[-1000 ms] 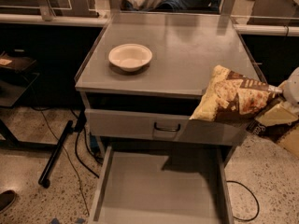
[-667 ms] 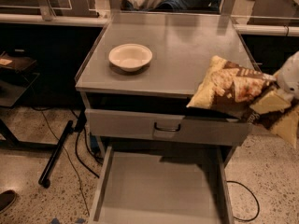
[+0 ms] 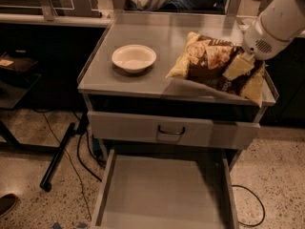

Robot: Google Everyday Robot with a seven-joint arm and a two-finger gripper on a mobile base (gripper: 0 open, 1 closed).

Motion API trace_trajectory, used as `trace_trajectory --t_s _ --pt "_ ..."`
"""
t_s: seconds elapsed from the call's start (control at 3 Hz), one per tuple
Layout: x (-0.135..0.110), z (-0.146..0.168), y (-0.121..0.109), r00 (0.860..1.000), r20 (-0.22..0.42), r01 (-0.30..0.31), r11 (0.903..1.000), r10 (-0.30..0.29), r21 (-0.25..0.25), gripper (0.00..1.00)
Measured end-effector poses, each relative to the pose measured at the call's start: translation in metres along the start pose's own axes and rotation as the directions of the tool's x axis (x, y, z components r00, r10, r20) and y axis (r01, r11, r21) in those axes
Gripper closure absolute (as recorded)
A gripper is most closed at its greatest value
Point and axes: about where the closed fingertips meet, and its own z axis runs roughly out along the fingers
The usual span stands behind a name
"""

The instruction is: Pick brown chip bag from middle drawer and place on counter

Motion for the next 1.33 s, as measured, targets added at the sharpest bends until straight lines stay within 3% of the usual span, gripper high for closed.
trace_trajectory --t_s 0.33,1.0,1.33 --pt "-0.028 0.025 -0.019 0.999 -0.025 0.033 0.9994 -0.033 -0.006 1.0" --pt "-0.042 0.078 -0.052 0.995 -0.097 0.03 0.9988 -0.034 -0.038 1.0" --pt "-0.043 0.081 -0.054 0.995 -0.099 0.03 0.9988 -0.033 -0.04 0.83"
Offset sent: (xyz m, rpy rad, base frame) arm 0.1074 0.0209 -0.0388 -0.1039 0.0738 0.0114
